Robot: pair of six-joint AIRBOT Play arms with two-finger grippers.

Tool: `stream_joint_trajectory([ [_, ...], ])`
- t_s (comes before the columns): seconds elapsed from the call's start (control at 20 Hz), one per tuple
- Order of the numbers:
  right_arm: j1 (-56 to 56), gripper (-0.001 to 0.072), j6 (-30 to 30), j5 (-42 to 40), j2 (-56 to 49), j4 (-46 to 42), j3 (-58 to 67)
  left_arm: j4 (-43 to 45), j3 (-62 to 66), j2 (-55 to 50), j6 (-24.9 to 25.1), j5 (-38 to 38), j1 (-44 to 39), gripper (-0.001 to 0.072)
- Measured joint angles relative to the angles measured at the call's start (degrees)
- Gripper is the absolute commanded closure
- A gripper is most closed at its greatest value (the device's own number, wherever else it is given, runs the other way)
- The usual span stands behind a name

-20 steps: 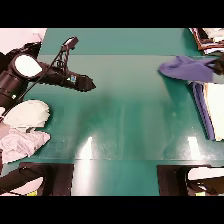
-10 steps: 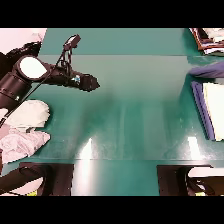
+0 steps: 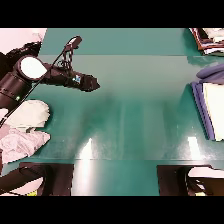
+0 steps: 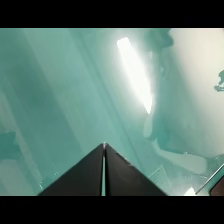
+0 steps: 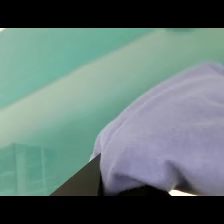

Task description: Fold the shirts.

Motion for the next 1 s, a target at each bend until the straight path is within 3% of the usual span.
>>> stream_joint_trajectory([
  [0.3,-5.4,0.0689,0.1,2.9,11.8,-13.0,-18.1,0.0,0.0,0.0,0.3,-0.2,0.0,0.0681],
  [0.35,-6.7,0.0647,0.1,3.1,13.8,-15.4,-21.4,0.0,0.0,0.0,0.3,-0.2,0.0,0.0681],
  [0.45,-9.3,0.0339,0.1,3.9,17.2,-19.4,-27.1,0.0,0.0,0.0,0.3,-0.2,0.0,0.0681],
  [0.55,-12.3,0.0217,0.1,4.3,19.7,-22.3,-32.1,0.0,0.0,0.0,0.4,-0.3,0.0,0.0681],
  [0.75,-16.7,0.0219,0.2,5.0,22.3,-24.1,-38.0,0.0,0.0,0.0,0.5,-0.6,0.0,0.0681],
  [1.0,-10.6,0.0221,0.2,5.6,23.1,-15.6,-38.2,0.0,0.0,0.0,0.5,-0.3,0.0,0.0681],
])
